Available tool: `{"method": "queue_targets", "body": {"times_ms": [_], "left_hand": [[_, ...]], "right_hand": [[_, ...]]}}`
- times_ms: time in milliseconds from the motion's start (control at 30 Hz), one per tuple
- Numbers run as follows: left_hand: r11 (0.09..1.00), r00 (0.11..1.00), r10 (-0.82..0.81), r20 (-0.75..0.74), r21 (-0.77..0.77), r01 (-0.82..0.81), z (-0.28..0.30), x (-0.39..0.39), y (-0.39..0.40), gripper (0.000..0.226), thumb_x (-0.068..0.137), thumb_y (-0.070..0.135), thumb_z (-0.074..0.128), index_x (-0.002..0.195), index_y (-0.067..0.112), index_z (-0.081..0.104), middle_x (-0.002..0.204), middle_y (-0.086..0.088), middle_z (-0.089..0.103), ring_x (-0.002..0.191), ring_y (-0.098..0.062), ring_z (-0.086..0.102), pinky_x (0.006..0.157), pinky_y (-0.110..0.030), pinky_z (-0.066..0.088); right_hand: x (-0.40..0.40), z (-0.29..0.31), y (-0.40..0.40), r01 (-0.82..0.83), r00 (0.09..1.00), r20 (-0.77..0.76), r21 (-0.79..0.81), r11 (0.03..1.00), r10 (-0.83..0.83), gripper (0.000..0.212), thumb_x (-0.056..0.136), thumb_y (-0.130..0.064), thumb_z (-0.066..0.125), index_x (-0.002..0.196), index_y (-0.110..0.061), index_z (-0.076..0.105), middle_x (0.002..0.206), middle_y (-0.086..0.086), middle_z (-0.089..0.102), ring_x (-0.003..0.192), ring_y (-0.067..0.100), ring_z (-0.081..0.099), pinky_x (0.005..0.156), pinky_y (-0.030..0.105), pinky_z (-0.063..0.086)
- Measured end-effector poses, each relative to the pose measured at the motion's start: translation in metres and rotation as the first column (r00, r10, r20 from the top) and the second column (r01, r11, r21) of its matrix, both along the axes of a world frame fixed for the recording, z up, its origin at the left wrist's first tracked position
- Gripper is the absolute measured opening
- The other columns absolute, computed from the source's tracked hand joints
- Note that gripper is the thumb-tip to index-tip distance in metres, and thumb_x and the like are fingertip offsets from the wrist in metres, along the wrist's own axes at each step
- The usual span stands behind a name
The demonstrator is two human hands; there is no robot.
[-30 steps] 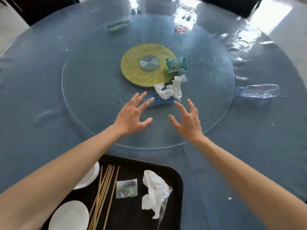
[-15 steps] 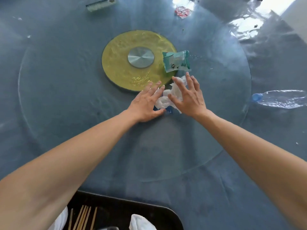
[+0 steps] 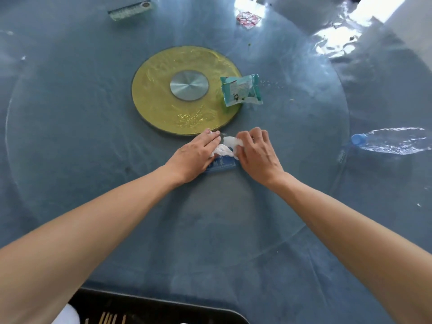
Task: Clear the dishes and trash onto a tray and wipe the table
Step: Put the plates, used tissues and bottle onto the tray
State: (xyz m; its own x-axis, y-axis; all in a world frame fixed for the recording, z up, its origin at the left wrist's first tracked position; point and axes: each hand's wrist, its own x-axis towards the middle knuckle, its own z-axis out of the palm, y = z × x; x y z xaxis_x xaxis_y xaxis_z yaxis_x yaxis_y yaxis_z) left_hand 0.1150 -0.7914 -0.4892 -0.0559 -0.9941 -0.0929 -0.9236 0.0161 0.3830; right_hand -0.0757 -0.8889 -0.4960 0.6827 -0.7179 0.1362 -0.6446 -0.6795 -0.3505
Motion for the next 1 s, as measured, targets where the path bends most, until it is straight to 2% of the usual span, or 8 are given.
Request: {"method": "queue_targets", "body": {"times_ms": [200,367,467,533,633,733,867,1000], "left_hand": [[0.987,0.996,0.071,-0.058,-0.138,-0.079,0.031,0.022,-0.032,0.046,0.105,0.016,0.053,0.150,0.006,0.046,0.160,-0.017,0.039,0.149,-0.037,0.035,0.119,-0.054,0.035],[0.970,0.993,0.116,-0.024,-0.212,-0.119,0.054,0.041,-0.099,0.050,0.109,0.032,0.044,0.156,0.017,0.038,0.168,-0.007,0.026,0.152,-0.037,0.027,0.118,-0.056,0.033],[0.976,0.997,0.082,0.012,-0.204,-0.078,0.050,0.047,-0.136,0.055,0.109,0.037,0.039,0.161,0.020,0.029,0.170,0.002,0.019,0.156,-0.030,0.017,0.121,-0.051,0.029],[0.985,0.998,0.058,0.021,-0.166,-0.054,0.042,0.048,-0.154,0.060,0.108,0.041,0.039,0.162,0.020,0.023,0.171,0.004,0.015,0.158,-0.027,0.012,0.124,-0.049,0.025],[0.999,1.000,-0.002,0.022,-0.035,0.002,0.027,0.048,-0.171,0.084,0.099,0.056,0.051,0.164,0.022,0.010,0.172,0.007,0.005,0.159,-0.022,0.004,0.126,-0.046,0.021],[0.995,0.994,-0.088,0.061,0.060,0.084,0.013,0.047,-0.181,0.105,0.091,0.060,0.063,0.164,0.021,-0.002,0.173,0.003,-0.001,0.159,-0.022,0.000,0.128,-0.042,0.017],[1.000,1.000,-0.026,0.012,-0.002,0.026,0.009,0.042,-0.190,0.095,0.092,0.044,0.068,0.163,0.014,0.013,0.167,-0.010,0.028,0.154,-0.029,0.023,0.123,-0.045,0.029],[0.999,0.997,0.011,0.080,-0.049,-0.007,0.010,0.030,-0.184,0.082,0.093,0.033,0.066,0.160,0.012,0.024,0.146,-0.015,0.049,0.136,-0.037,0.041,0.109,-0.048,0.042]], "right_hand": [[-0.001,0.022,-0.024,0.110,0.970,0.208,0.072,0.991,-0.123,0.020,0.101,-0.008,0.055,0.119,-0.002,0.061,0.112,0.019,0.053,0.096,0.038,0.058,0.074,0.032,0.041],[0.014,0.040,-0.081,0.175,0.945,0.270,0.056,0.983,-0.184,0.028,0.103,-0.011,0.052,0.129,-0.008,0.062,0.127,0.018,0.051,0.110,0.037,0.058,0.083,0.029,0.038],[0.028,0.041,-0.114,0.162,0.968,0.192,0.025,0.986,-0.164,0.042,0.102,-0.015,0.054,0.143,-0.015,0.055,0.141,0.021,0.044,0.127,0.040,0.050,0.096,0.040,0.047],[0.037,0.039,-0.132,0.132,0.989,0.063,0.082,0.988,-0.137,0.058,0.100,-0.030,0.060,0.155,-0.025,0.041,0.156,0.021,0.030,0.140,0.042,0.035,0.109,0.050,0.041],[0.046,0.029,-0.152,0.066,0.991,-0.125,0.162,0.985,-0.046,0.089,0.093,-0.056,0.065,0.164,-0.036,0.015,0.167,0.022,0.009,0.150,0.043,0.014,0.118,0.056,0.027],[0.047,0.011,-0.158,0.050,0.986,-0.163,0.158,0.986,-0.024,0.100,0.089,-0.056,0.069,0.165,-0.035,0.007,0.168,0.022,0.010,0.151,0.043,0.012,0.121,0.055,0.022],[0.046,-0.008,-0.154,0.103,0.995,-0.029,0.121,0.987,-0.100,0.089,0.094,-0.045,0.067,0.165,-0.026,0.015,0.156,0.020,0.033,0.142,0.041,0.027,0.119,0.050,0.025],[0.046,-0.012,-0.140,0.065,0.992,0.099,0.142,0.988,-0.079,0.084,0.097,-0.030,0.067,0.164,-0.019,0.019,0.144,0.021,0.044,0.129,0.041,0.038,0.114,0.047,0.030]]}}
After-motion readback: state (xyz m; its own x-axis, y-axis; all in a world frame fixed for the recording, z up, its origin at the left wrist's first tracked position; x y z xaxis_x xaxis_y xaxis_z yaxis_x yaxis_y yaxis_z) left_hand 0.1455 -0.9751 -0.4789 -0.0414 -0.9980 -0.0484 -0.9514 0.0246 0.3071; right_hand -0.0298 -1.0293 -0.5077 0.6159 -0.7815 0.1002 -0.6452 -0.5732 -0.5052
